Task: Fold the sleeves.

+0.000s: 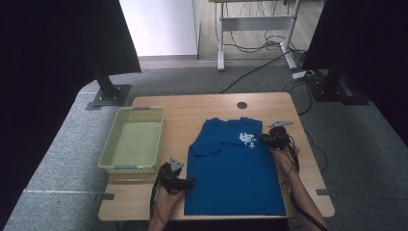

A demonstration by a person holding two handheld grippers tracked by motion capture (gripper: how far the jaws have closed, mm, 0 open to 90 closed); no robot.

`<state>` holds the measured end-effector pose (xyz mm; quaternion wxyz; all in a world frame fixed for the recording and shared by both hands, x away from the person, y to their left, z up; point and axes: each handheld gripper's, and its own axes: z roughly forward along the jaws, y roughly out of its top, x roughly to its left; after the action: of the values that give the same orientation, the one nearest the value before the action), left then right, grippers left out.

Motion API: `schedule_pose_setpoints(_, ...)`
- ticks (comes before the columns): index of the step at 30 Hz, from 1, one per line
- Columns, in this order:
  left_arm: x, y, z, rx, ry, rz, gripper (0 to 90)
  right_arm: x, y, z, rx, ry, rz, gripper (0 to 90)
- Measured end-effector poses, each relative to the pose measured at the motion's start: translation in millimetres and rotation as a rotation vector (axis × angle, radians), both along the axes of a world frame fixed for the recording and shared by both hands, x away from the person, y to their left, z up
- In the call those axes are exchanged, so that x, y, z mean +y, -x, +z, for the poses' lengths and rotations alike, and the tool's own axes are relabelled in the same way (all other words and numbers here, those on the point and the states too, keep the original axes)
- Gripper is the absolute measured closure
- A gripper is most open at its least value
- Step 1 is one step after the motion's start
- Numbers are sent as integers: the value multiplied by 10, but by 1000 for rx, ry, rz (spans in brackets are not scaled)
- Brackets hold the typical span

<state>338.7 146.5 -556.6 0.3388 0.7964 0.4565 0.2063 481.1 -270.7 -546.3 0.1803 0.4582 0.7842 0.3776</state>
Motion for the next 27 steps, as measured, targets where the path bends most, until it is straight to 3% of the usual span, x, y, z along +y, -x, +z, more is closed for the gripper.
schedule_pose_setpoints(3,0,0,0,0,0,0,58,6,25,58,-23,-2,1,850)
schedule_pose_setpoints(12,0,0,0,0,0,0,58,104,90,287,-81,-22,37,856)
schedule_pose_setpoints(27,0,0,0,0,0,0,58,531,38,343,-80,-37,99,847)
